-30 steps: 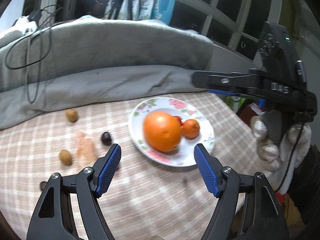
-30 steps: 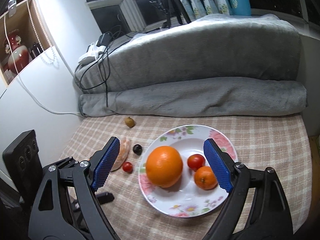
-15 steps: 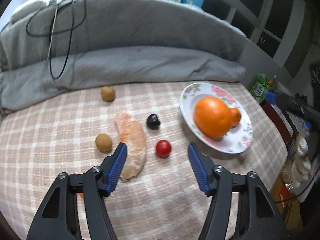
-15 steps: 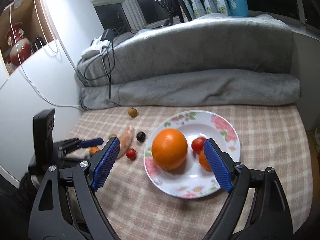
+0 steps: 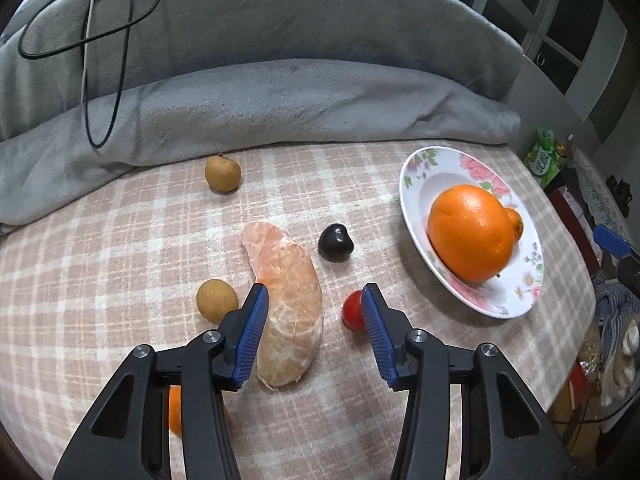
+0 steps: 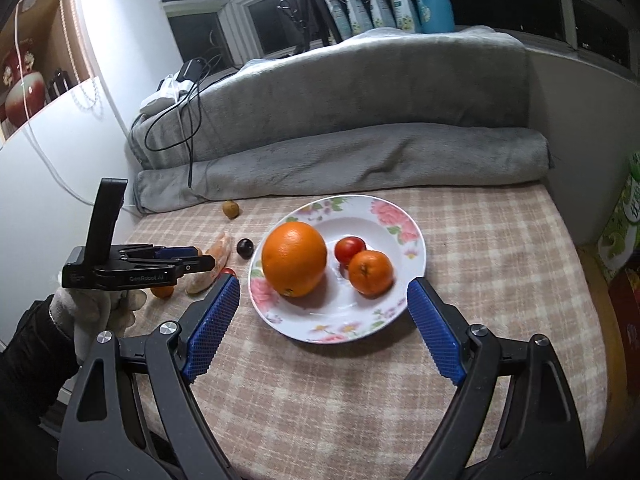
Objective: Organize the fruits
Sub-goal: 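Move the left tool back to the peeled pomelo segment, then close the left tool on the pomelo segment and lift it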
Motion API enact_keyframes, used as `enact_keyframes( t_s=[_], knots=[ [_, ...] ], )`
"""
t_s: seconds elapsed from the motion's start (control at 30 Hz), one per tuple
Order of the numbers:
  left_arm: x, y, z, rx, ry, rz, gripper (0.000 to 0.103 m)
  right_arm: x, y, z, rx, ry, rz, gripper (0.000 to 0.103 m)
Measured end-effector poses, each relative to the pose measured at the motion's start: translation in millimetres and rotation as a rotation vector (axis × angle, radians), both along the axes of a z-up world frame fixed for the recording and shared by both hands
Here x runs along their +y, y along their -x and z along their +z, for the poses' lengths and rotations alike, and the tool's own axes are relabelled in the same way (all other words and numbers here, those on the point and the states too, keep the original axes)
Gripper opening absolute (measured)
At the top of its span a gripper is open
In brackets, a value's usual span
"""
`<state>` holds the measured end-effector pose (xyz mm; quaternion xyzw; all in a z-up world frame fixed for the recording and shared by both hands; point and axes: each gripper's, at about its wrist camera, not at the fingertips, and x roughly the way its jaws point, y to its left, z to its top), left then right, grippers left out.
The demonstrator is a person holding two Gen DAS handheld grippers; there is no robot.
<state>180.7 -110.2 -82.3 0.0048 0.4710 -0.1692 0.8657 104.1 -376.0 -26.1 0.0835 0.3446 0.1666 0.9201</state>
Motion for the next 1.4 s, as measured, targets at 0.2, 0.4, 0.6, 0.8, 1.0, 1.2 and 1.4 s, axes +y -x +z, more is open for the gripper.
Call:
enact_keyframes(
  t_s=[0.2, 0.4, 0.6, 0.8, 1.0, 1.2, 1.4],
  knots=[
    [-2, -8, -7, 0.013, -0.042, 0.022, 0.047, -12, 3, -6, 0.017, -0.029, -0.029, 0.088],
    [-4, -12, -12, 0.022, -0.058, 0.018, 0.047, -15, 6, -11, 0.033, -0.046, -0.040, 0.088],
    [-9, -18, -17, 0.040, -0.087, 0.018, 0.047, -15, 6, -11, 0.031, -0.043, -0.041, 0.088],
    [-14, -26, -22, 0.050, -0.119, 0.012, 0.047, -15, 5, -12, 0.031, -0.039, -0.043, 0.088],
    [-27, -34, -25, 0.039, -0.166, -0.016, 0.047, -15, 4, -12, 0.033, -0.037, -0.044, 0.088],
    [-40, -35, -28, 0.006, -0.230, -0.054, 0.039, -17, 1, -14, 0.040, -0.041, -0.059, 0.088],
    [-41, -23, -29, -0.027, -0.214, -0.044, 0.038, -17, 1, -15, 0.043, -0.038, -0.063, 0.088]
  ],
)
